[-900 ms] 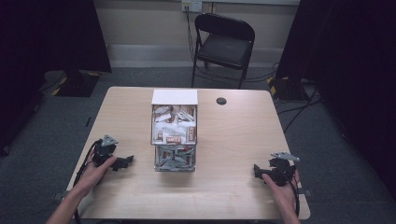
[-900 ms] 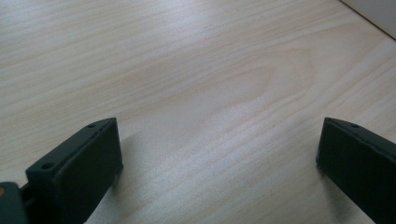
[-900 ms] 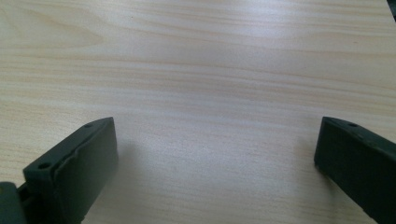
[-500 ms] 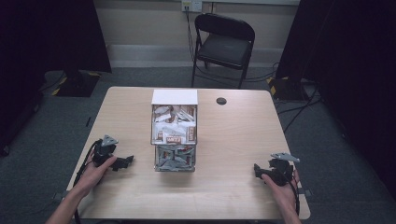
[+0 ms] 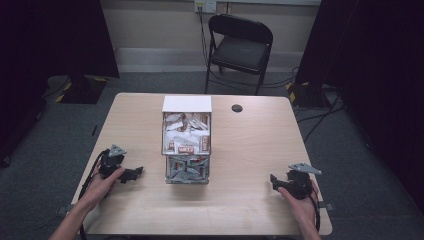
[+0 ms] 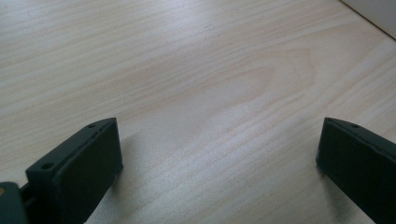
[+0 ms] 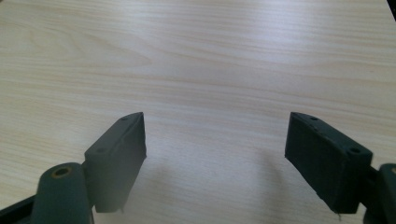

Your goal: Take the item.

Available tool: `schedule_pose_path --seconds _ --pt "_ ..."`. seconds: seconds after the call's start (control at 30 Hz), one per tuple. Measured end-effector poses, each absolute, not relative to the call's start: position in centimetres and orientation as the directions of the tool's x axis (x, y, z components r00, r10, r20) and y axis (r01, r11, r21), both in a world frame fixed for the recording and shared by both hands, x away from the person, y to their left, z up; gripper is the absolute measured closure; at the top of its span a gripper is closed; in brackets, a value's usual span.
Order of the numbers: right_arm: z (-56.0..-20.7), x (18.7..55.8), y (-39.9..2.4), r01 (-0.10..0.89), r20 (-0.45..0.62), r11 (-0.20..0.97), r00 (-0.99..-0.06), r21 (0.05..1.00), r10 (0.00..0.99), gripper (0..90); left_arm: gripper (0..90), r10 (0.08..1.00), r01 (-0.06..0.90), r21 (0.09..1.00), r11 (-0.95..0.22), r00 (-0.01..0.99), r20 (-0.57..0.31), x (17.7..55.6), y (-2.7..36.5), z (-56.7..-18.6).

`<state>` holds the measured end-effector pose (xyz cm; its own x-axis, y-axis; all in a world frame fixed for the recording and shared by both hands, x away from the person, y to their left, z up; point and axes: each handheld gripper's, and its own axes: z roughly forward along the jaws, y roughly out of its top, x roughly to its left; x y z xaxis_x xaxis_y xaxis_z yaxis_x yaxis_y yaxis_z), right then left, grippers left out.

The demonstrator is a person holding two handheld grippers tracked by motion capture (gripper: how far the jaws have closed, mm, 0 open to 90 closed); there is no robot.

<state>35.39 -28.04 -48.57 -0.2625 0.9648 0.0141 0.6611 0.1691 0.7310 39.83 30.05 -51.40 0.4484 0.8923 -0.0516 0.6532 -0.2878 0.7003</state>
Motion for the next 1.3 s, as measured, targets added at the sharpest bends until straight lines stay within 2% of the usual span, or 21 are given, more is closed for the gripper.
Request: schedule_pose_path --seconds 0.33,0.73,1.3 --pt "-47.6 35.0 -26.7 0.658 0.060 0.202 -0.353 0.726 0.933 32.8 0.0 0.892 0.653 0.700 -0.288 0.449 -0.051 39.8 30.1 -51.4" --pt "-46.5 34.4 -25.9 0.646 0.123 0.187 -0.403 0.740 0.907 43.2 0.0 0.891 0.653 0.697 -0.296 0.452 -0.046 39.8 30.1 -51.4" --pt "-44.7 33.5 -23.7 0.605 0.153 0.213 -0.495 0.767 0.855 51.2 0.0 0.892 0.653 0.700 -0.288 0.448 -0.052 39.8 30.1 -51.4"
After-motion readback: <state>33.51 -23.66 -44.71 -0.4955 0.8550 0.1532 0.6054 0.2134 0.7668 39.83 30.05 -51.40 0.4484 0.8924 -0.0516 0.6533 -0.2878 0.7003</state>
